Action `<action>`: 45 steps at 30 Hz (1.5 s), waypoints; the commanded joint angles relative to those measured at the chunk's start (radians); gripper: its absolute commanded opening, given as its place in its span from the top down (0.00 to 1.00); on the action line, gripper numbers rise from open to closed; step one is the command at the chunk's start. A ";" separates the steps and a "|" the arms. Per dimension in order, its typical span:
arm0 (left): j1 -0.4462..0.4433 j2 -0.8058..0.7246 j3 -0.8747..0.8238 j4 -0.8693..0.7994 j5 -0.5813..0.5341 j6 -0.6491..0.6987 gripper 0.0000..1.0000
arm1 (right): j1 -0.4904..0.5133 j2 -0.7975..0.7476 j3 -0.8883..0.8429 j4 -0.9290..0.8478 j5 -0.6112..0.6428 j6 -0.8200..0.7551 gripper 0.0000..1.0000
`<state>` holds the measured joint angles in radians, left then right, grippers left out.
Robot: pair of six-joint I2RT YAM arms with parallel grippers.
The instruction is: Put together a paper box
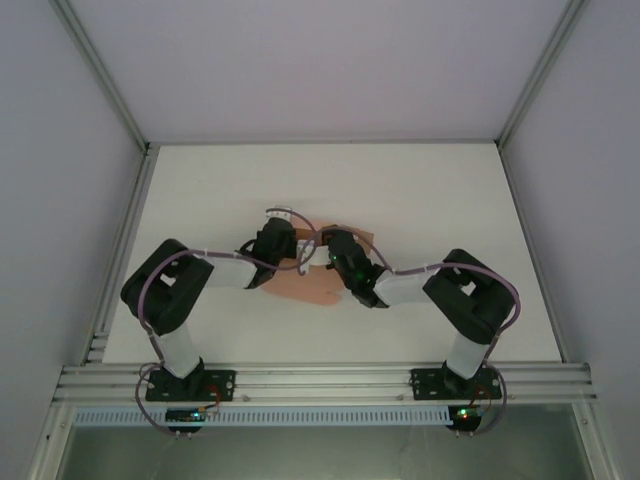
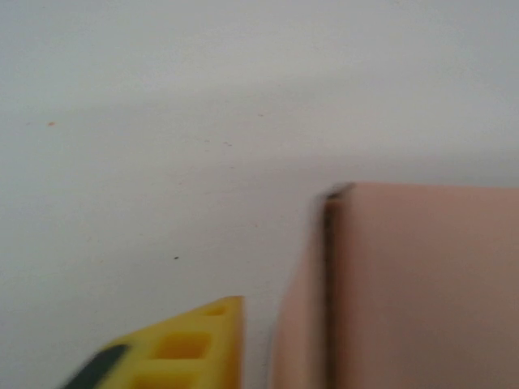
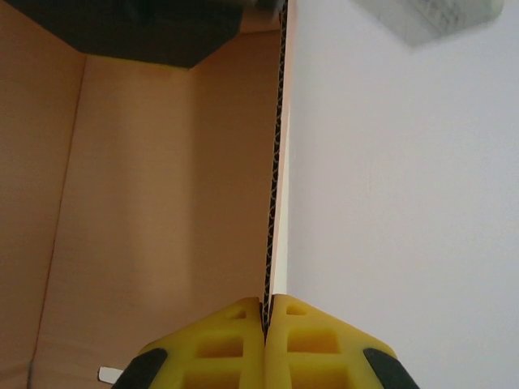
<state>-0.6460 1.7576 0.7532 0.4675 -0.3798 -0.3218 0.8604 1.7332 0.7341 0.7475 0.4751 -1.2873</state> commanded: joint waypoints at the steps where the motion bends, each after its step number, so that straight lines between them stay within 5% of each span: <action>1: 0.045 0.000 0.003 -0.062 -0.068 -0.007 0.96 | 0.002 0.016 0.005 -0.086 0.014 0.042 1.00; 7: 0.046 -0.010 -0.006 -0.044 -0.058 -0.001 1.00 | -0.010 -0.030 0.021 -0.114 0.030 0.176 0.82; 9: 0.047 -0.028 -0.018 -0.041 -0.077 -0.008 1.00 | -0.025 -0.063 0.021 -0.119 0.041 0.237 0.64; 11: 0.051 -0.055 -0.026 -0.057 -0.079 -0.010 1.00 | -0.042 -0.109 0.027 -0.137 0.074 0.328 0.30; 14: 0.065 -0.111 -0.055 -0.061 -0.055 -0.041 1.00 | -0.064 -0.221 0.027 -0.279 0.040 0.479 0.03; 19: 0.115 -0.216 -0.091 -0.093 0.049 -0.117 1.00 | -0.203 -0.478 0.028 -0.554 -0.281 0.921 0.01; 23: 0.117 -0.289 -0.115 -0.087 0.101 -0.117 1.00 | -0.351 -0.583 0.025 -0.584 -0.565 1.162 0.01; 39: 0.117 -0.336 -0.126 -0.090 0.178 -0.142 1.00 | -0.339 -0.287 0.184 -0.508 -0.651 1.225 0.01; 45: 0.117 -0.318 -0.096 -0.118 0.202 -0.151 1.00 | -0.276 -0.184 0.208 -0.463 -0.513 1.223 0.01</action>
<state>-0.5282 1.4399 0.6182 0.3470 -0.2089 -0.4526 0.5625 1.5166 0.9043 0.2409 -0.1108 -0.0822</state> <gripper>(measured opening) 0.091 0.992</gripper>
